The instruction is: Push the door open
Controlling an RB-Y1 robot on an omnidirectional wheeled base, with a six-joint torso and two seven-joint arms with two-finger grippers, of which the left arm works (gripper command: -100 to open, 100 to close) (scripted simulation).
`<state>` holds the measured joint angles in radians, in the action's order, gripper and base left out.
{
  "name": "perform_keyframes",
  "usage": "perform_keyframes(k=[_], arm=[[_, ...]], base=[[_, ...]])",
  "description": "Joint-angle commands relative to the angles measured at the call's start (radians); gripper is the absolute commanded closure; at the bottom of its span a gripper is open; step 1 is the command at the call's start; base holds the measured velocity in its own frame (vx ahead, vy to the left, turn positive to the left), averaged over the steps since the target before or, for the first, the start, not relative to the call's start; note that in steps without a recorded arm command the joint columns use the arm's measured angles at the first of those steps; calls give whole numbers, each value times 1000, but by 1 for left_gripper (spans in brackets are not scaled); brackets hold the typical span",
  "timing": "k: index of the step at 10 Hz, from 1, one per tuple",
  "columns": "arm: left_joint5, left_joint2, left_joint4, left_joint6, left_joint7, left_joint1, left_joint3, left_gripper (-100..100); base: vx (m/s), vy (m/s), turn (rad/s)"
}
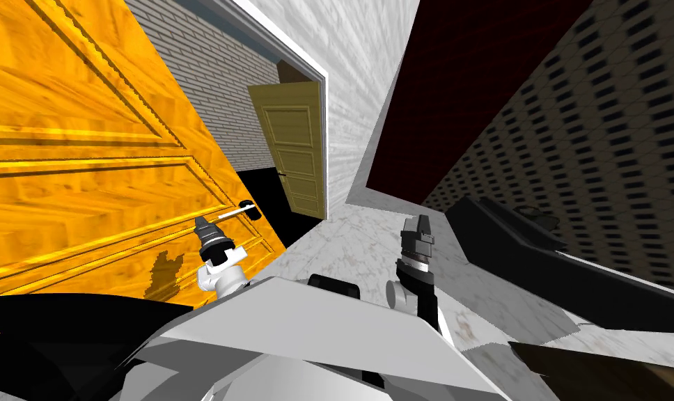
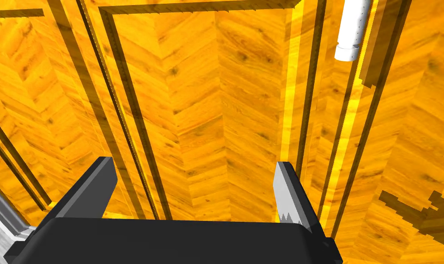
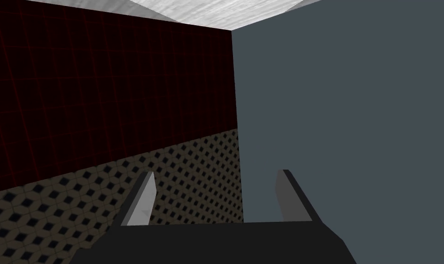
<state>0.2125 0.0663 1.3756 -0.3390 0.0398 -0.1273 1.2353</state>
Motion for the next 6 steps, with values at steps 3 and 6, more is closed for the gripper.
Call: perform_keyframes(k=[3,6], arm=[[18,-3,-57,7,-4,-37,71,-100],[35,-13,-103,14,-7,-71,138,-100]], base=[[3,66,-191],[-6,73,-215]])
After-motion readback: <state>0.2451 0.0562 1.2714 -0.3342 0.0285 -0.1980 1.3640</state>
